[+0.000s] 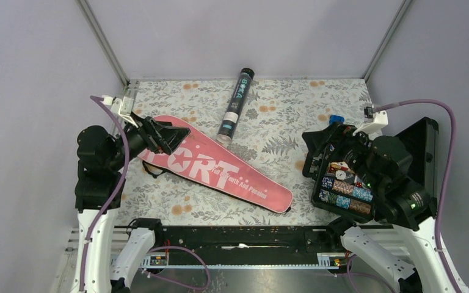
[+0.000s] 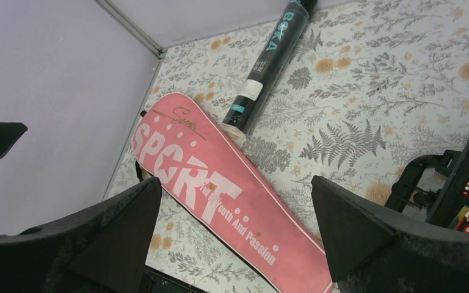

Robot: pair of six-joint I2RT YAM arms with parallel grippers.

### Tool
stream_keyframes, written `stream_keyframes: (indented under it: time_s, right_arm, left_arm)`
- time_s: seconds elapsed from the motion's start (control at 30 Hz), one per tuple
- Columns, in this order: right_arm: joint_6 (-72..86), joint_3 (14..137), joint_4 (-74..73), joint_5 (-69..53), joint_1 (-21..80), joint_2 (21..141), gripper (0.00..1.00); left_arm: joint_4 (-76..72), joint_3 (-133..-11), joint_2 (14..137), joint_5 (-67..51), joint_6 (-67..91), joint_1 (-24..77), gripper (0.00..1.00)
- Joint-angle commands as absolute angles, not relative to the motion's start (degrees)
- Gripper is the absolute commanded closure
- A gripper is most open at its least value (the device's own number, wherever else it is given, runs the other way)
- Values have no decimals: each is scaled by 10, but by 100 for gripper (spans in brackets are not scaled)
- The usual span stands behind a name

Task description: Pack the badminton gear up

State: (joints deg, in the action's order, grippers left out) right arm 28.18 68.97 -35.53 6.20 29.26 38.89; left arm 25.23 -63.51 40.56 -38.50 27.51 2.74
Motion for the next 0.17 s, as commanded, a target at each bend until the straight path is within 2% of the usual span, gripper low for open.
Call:
stream_keyframes:
  time_s: [0.0, 0.13]
  right_arm:
    - [297, 678, -361, 44, 293, 393, 0]
    - [289, 684, -370, 56, 293, 396, 0]
  left_arm:
    - [237, -641, 402, -368, 285, 27, 1]
    - [241, -643, 400, -358, 279, 27, 1]
